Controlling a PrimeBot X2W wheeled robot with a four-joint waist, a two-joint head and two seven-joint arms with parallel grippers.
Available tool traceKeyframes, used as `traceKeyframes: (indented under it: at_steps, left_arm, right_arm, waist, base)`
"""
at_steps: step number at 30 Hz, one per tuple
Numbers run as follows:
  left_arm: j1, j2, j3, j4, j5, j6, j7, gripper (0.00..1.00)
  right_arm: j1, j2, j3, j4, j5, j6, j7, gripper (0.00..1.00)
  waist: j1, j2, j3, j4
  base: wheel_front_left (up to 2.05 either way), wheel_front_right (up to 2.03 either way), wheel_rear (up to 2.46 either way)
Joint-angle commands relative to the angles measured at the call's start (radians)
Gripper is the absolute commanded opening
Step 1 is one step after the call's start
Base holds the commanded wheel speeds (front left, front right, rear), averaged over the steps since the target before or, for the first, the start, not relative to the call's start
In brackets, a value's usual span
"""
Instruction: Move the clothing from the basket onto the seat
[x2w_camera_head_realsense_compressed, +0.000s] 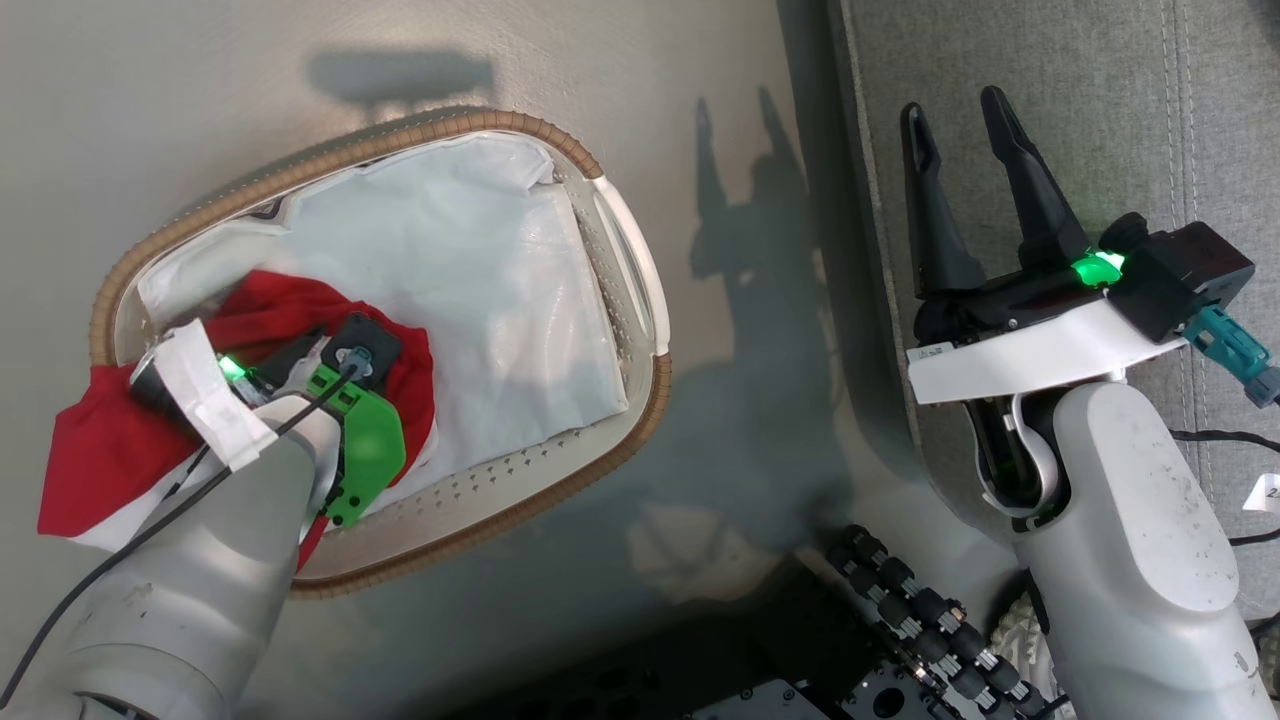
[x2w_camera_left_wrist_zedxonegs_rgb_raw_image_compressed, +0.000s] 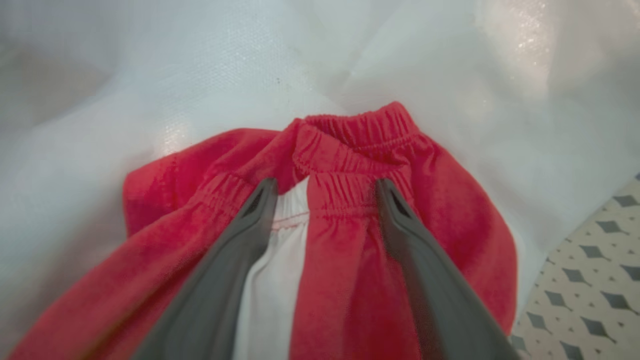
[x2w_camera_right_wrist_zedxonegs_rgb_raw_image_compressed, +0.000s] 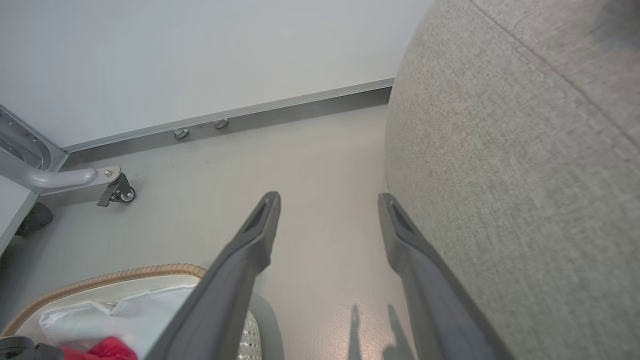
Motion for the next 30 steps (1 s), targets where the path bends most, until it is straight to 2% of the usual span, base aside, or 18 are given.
traceKeyframes:
  at_steps: [1, 3, 4, 13, 24, 30]
  left_arm:
    - [0.013, 0.003, -0.01, 0.009, -0.011, -0.004, 0.014, 0.99]
    - [0.019, 0.001, -0.027, 0.01, -0.02, -0.004, 0.024, 0.16]
    - [0.02, 0.001, -0.033, 0.01, -0.027, -0.004, 0.029, 0.0]
    - [0.041, 0.01, -0.071, -0.013, -0.096, -0.004, -0.011, 0.0]
    - [0.085, -0.049, -0.076, -0.058, -0.183, -0.004, -0.126, 0.0]
    - [0.113, -0.082, -0.06, -0.078, -0.221, -0.004, -0.151, 0.0]
  right_arm:
    - [-0.002, -0.003, -0.002, -0.001, 0.0, -0.001, -0.002, 1.0]
    - [-0.006, -0.003, -0.002, 0.002, 0.0, -0.001, -0.002, 1.0]
    - [-0.009, -0.003, -0.001, 0.004, 0.0, -0.001, -0.002, 1.0]
    - [-0.03, -0.003, 0.009, 0.021, 0.014, -0.001, -0.002, 1.0]
    - [0.003, -0.003, -0.014, 0.068, -0.007, -0.001, -0.002, 1.0]
    - [0.035, -0.003, -0.023, 0.1, -0.036, -0.001, -0.002, 1.0]
  waist:
    - [-0.0001, 0.0, 0.0, 0.0]
    - [-0.0001, 0.0, -0.002, -0.001]
    - [-0.0001, 0.0, -0.003, -0.001]
    - [-0.0001, 0.0, -0.055, -0.007]
    - [-0.0001, 0.0, -0.222, 0.029]
    - [-0.0001, 0.0, -0.323, 0.064]
  base:
    - [0.0, 0.0, 0.0]
    - [0.0, 0.0, 0.0]
    - [0.0, 0.0, 0.0]
    - [0.0, 0.0, 0.0]
    - [0.0, 0.0, 0.0]
    - [0.0, 0.0, 0.0]
